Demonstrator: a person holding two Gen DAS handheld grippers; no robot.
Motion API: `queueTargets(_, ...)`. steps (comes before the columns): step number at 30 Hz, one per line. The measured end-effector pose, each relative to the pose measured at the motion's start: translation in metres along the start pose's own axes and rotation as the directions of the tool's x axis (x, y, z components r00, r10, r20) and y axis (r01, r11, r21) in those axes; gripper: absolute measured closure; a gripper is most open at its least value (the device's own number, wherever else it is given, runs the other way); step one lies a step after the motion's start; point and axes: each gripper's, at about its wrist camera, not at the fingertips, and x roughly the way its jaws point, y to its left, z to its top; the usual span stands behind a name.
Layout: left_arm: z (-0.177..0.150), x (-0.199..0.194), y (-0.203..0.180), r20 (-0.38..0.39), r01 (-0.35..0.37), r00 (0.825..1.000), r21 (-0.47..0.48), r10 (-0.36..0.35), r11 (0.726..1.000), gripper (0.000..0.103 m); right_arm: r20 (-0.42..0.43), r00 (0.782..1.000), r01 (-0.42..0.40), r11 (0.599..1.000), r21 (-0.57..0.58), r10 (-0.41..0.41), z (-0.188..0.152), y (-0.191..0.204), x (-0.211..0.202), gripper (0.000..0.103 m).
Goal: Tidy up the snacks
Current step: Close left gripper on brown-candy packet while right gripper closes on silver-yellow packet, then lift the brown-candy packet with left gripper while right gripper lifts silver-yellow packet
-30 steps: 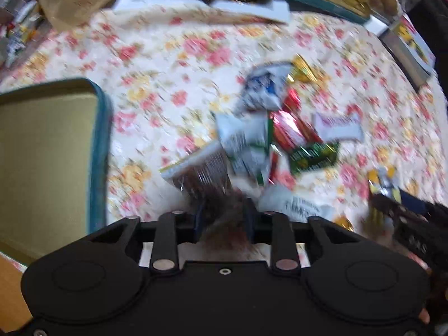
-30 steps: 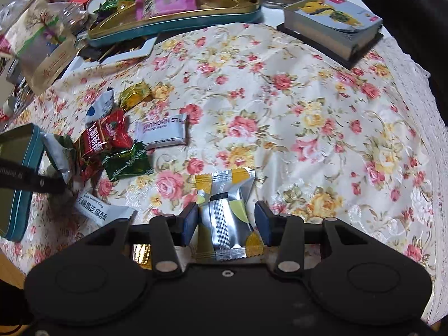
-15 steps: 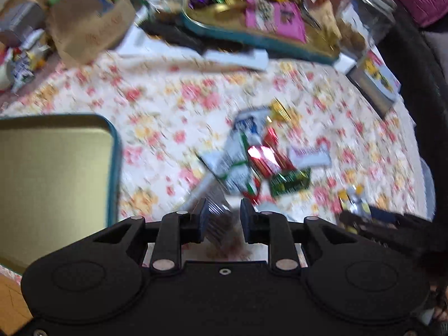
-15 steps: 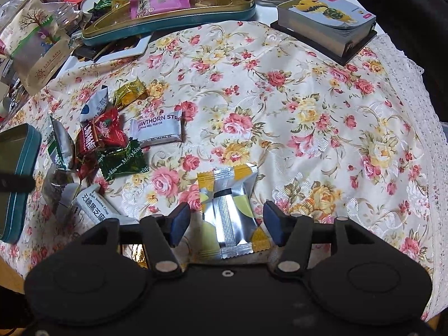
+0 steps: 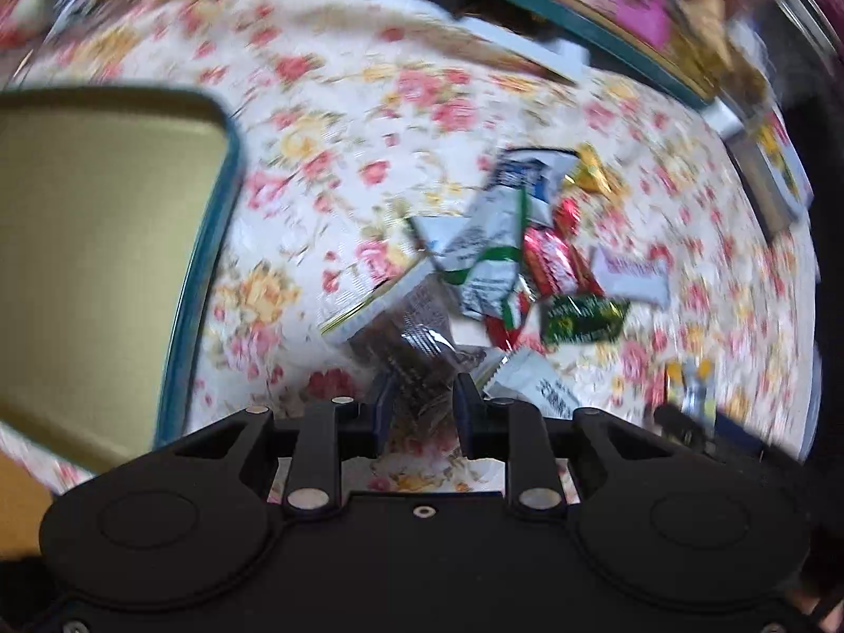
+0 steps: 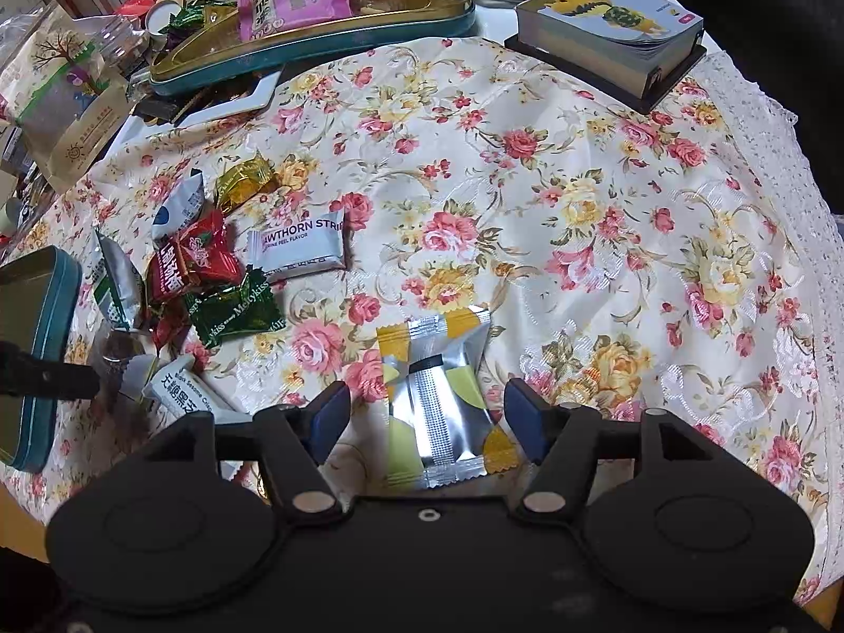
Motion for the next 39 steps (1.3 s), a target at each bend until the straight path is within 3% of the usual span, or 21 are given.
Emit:
queueTargets(4, -0.003, 0.002, 0.014, 0.024, 0.047, 0.999, -0.202, -0.043, 0.978, 0.070, -0.001, 1.000, 0.009, 1.000, -0.014, -0.009, -0.001, 0.004, 0.001, 0.033)
queueTargets(8, -0.003, 0.003, 0.021, 0.046, 0.053, 0.998, -0.285, -0.042, 0.957, 0.069, -0.001, 1.000, 0.011, 1.000, -0.020, -0.011, -0.001, 0.005, 0.002, 0.031)
queueTargets(15, -0.001, -0.004, 0.023, 0.132, 0.049, 0.991, -0.332, -0.005, 0.942, 0.069, 0.004, 1.000, 0.014, 0.999, -0.031, -0.014, -0.001, 0.005, 0.002, 0.030)
queueTargets(20, 0.003, 0.006, 0.018, 0.102, 0.037, 0.995, -0.302, -0.006, 0.953, 0.069, 0.004, 1.000, 0.010, 0.999, -0.034, -0.009, -0.001, 0.003, 0.002, 0.030)
queueTargets(25, 0.007, 0.007, 0.013, 0.123, 0.009, 0.992, -0.284, 0.027, 0.959, 0.068, 0.006, 1.000, 0.011, 0.999, -0.031, -0.010, -0.001, 0.004, 0.002, 0.029)
queueTargets(30, 0.002, 0.005, 0.018, 0.113, 0.025, 0.994, -0.323, 0.012, 0.946, 0.068, 0.011, 1.000, 0.021, 0.998, -0.065, -0.021, -0.003, 0.007, 0.002, 0.029)
queueTargets(35, 0.008, 0.012, 0.018, 0.112, -0.007, 0.993, -0.314, 0.045, 0.950, 0.055, 0.013, 1.000, 0.022, 0.998, -0.066, -0.021, -0.004, 0.007, 0.002, 0.029)
queueTargets(39, 0.014, 0.023, 0.021, 0.083, -0.020, 0.995, -0.341, 0.052, 0.940, 0.052, 0.013, 1.000, 0.022, 0.998, -0.062, -0.021, -0.004, 0.007, 0.002, 0.028)
